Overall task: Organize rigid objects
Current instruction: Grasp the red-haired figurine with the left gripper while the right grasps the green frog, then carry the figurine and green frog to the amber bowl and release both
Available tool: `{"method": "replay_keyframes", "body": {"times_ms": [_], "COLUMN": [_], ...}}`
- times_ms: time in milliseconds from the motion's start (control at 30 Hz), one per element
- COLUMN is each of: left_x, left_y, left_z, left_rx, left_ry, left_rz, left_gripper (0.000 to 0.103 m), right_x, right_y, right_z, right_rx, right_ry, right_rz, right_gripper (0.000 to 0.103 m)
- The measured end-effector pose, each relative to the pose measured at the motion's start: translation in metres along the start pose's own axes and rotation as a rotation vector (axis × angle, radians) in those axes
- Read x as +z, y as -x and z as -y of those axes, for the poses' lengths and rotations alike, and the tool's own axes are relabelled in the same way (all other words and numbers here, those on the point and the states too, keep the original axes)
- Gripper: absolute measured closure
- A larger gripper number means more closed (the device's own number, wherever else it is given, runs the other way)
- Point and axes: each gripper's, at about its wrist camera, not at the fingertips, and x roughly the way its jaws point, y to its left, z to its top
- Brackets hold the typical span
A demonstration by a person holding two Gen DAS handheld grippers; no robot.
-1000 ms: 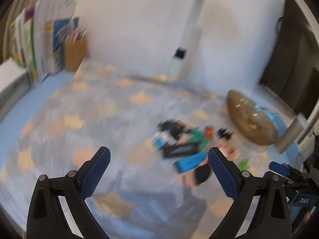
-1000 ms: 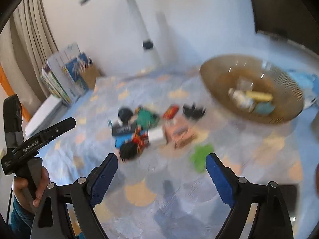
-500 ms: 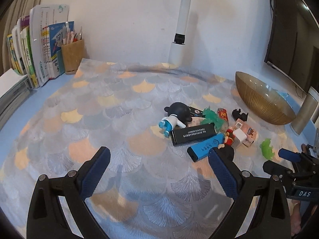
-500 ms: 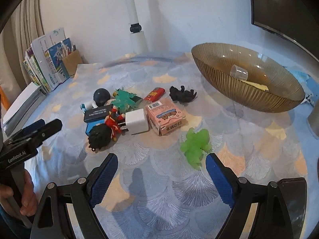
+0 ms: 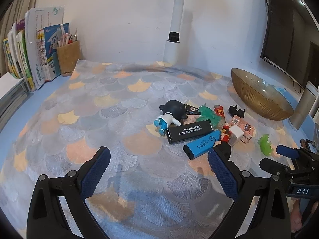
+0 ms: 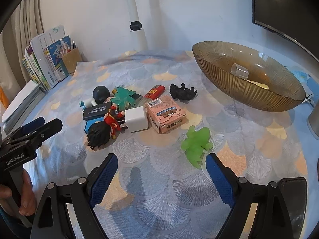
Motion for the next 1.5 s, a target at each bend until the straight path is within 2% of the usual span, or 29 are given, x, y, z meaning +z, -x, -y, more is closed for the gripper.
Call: {"method": "replay_keyframes", "body": {"times_ms": [133, 200, 267, 333, 400, 467, 533, 600, 767, 867, 900, 933, 967, 1033, 1133, 1233, 1367, 1500], "left_x": [0.000, 0.000, 0.002, 0.004, 0.007, 0.010, 0.012, 0.012, 0.014, 0.013, 0.013, 0.013, 0.013, 0.013, 0.011, 0.008, -0.001, -0.016], "left_y": [0.001, 0.001, -0.004, -0.010, -0.010, -0.011, -0.019, -0.029, -0.046, -0.052, -0.052, -0.052, -0.052, -0.051, -0.040, -0.024, -0.010, -0.011], "left_z": [0.001, 0.003, 0.006, 0.008, 0.018, 0.030, 0.043, 0.053, 0.073, 0.082, 0.084, 0.086, 0.084, 0.078, 0.069, 0.058, 0.047, 0.046], "left_rx": [-0.002, -0.006, -0.056, -0.140, -0.196, -0.222, -0.242, -0.260, -0.271, -0.274, -0.265, -0.255, -0.253, -0.277, -0.276, -0.279, -0.257, -0.275], "left_ry": [-0.008, -0.017, -0.030, -0.016, -0.031, -0.065, -0.093, -0.113, -0.158, -0.195, -0.213, -0.219, -0.214, -0.180, -0.124, -0.060, -0.003, -0.018], "left_rz": [0.003, 0.000, -0.043, -0.093, -0.105, -0.115, -0.144, -0.177, -0.216, -0.231, -0.224, -0.222, -0.223, -0.226, -0.208, -0.186, -0.174, -0.218], "left_gripper": [0.005, 0.015, 0.024, 0.026, 0.027, 0.027, 0.030, 0.043, 0.048, 0.059, 0.063, 0.067, 0.077, 0.077, 0.077, 0.078, 0.079, 0.079], "right_x": [0.000, 0.001, 0.002, 0.003, 0.007, 0.011, 0.016, 0.022, 0.031, 0.031, 0.031, 0.030, 0.030, 0.029, 0.023, 0.017, 0.004, -0.017], "right_y": [0.001, 0.003, 0.004, 0.004, 0.005, 0.004, 0.001, -0.007, -0.027, -0.033, -0.034, -0.035, -0.035, -0.033, -0.019, -0.001, 0.006, 0.003], "right_z": [0.001, 0.004, 0.015, 0.034, 0.046, 0.052, 0.052, 0.047, 0.037, 0.035, 0.033, 0.031, 0.026, 0.020, 0.008, -0.007, -0.014, -0.014], "right_rx": [0.003, 0.013, 0.069, 0.114, 0.084, 0.043, 0.040, 0.029, -0.097, -0.086, -0.087, -0.091, -0.106, -0.096, -0.006, 0.057, 0.117, 0.111], "right_ry": [-0.002, -0.018, -0.086, -0.186, -0.215, -0.205, -0.192, -0.169, -0.088, -0.077, -0.066, -0.050, -0.023, 0.012, 0.064, 0.167, 0.247, 0.295], "right_rz": [0.000, 0.003, -0.016, -0.039, -0.053, -0.068, -0.091, -0.117, -0.156, -0.155, -0.153, -0.154, -0.150, -0.148, -0.117, -0.103, -0.156, -0.208], "right_gripper": [0.014, 0.014, 0.014, 0.020, 0.028, 0.029, 0.032, 0.036, 0.050, 0.055, 0.063, 0.066, 0.066, 0.067, 0.067, 0.067, 0.067, 0.067]}}
